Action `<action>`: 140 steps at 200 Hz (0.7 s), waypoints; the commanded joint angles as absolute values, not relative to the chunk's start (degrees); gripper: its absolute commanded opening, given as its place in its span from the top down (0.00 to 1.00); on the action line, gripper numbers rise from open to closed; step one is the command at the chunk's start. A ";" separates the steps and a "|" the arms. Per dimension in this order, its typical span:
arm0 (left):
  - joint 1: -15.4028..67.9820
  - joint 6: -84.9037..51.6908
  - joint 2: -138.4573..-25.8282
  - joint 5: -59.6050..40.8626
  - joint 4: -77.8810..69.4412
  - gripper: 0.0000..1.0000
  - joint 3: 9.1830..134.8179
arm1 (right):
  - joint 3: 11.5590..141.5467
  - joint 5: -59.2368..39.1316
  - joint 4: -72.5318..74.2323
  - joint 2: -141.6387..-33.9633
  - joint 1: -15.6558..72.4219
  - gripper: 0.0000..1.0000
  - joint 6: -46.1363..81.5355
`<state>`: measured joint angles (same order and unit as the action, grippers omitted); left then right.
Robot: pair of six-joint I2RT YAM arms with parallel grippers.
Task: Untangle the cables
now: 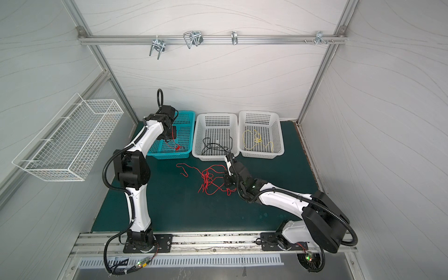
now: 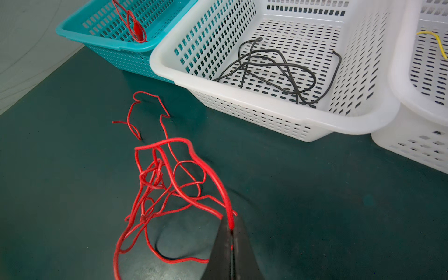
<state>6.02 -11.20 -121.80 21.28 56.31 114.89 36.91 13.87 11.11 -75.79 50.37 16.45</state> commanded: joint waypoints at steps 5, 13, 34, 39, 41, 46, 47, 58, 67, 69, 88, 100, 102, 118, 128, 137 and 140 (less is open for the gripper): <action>6.37 -9.40 -123.38 28.52 62.63 0.43 119.88 | 38.34 12.39 13.75 -77.24 50.84 1.00 15.47; 6.81 -8.92 -123.72 31.24 63.23 0.42 120.42 | 38.41 11.91 14.13 -77.63 50.83 1.00 15.47; 9.27 -5.50 -124.73 41.13 62.92 0.41 120.84 | 38.77 11.08 14.85 -78.44 50.81 1.00 15.63; 9.91 -4.59 -125.10 43.50 62.61 0.40 121.04 | 38.83 10.90 15.06 -78.64 50.88 1.00 15.63; 10.15 -4.20 -125.34 44.27 62.52 0.40 121.07 | 38.84 10.83 15.15 -78.70 50.89 1.00 15.62; 10.64 -3.51 -125.77 45.78 62.29 0.40 121.43 | 38.84 10.64 15.35 -78.93 50.80 1.00 15.63; 10.73 -3.34 -125.86 46.01 62.30 0.40 121.49 | 38.85 10.60 15.37 -78.88 50.85 1.00 15.64; 11.42 -2.18 -126.70 47.88 62.08 0.40 122.30 | 38.76 10.38 15.72 -79.15 50.84 1.00 15.69; 12.02 -0.89 -127.49 50.29 62.05 0.39 122.89 | 38.62 10.07 15.98 -79.17 50.81 1.00 15.86; 12.26 -0.49 -127.69 50.87 62.04 0.39 123.01 | 38.55 9.99 16.06 -79.14 50.85 1.00 15.94; 13.09 2.15 -128.76 54.83 61.78 0.38 123.86 | 37.89 9.83 16.81 -79.03 50.84 1.00 16.31; 13.27 2.95 -128.94 55.48 61.79 0.38 123.97 | 37.54 9.77 17.09 -79.10 50.89 1.00 16.41; 13.27 3.11 -128.96 55.42 61.72 0.38 123.94 | 37.57 9.76 17.13 -79.10 50.84 1.00 16.36; 13.36 4.41 -128.61 55.27 61.38 0.38 123.41 | 37.53 9.62 17.22 -79.22 50.89 1.00 16.36; 13.45 5.70 -128.37 54.57 61.28 0.38 122.92 | 37.51 9.58 17.36 -79.36 50.87 1.00 16.30; 13.53 6.34 -128.23 54.60 61.05 0.38 122.46 | 37.53 9.51 17.48 -79.32 50.87 1.00 16.31; 13.54 6.33 -128.17 54.34 61.19 0.38 122.47 | 37.46 9.49 17.63 -79.35 50.89 1.00 16.28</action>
